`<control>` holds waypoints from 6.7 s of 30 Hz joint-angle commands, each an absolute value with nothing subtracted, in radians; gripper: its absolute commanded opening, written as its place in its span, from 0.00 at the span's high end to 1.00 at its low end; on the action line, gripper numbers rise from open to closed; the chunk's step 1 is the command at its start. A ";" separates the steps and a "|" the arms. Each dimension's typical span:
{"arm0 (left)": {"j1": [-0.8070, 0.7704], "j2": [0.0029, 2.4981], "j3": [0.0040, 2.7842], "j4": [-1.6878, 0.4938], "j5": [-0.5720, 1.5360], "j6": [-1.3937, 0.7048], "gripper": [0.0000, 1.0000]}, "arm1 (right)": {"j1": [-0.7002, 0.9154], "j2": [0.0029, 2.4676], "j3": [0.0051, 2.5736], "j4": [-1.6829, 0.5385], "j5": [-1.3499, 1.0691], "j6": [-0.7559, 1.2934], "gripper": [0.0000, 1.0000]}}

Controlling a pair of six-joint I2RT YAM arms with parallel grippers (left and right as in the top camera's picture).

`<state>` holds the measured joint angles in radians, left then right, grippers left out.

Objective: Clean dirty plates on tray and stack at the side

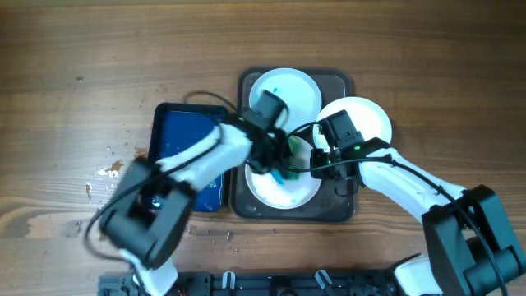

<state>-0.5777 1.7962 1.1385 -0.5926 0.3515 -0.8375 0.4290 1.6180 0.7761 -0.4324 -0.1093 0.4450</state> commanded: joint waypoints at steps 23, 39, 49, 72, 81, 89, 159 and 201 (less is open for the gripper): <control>-0.697 1.998 1.208 -0.605 0.549 -0.973 0.96 | 0.421 1.640 0.783 -0.459 -0.078 0.445 0.85; -0.585 1.897 1.210 -0.926 0.147 -0.972 0.96 | 0.421 1.640 0.783 -0.461 -0.078 0.445 0.85; -0.646 1.941 1.197 -0.721 0.401 -0.973 0.96 | 0.421 1.640 0.783 -0.461 -0.078 0.445 0.85; -0.120 1.566 0.955 -0.878 -0.225 -0.604 0.95 | 0.421 1.640 0.783 -0.487 -0.078 0.444 0.90; -0.056 1.363 1.127 -1.062 -0.131 -0.605 0.05 | 0.421 1.564 1.042 -0.805 -0.073 0.344 0.96; 0.130 1.055 1.329 -1.194 -0.083 -0.606 0.00 | 0.609 1.566 1.406 -0.810 0.131 0.323 0.96; 0.130 0.945 1.329 -1.198 -0.083 -0.606 0.00 | 0.618 1.516 1.397 -0.497 -0.162 0.432 0.96; 0.130 0.945 1.329 -1.198 -0.083 -0.606 0.00 | -0.130 1.576 1.067 -0.750 -0.159 0.247 0.96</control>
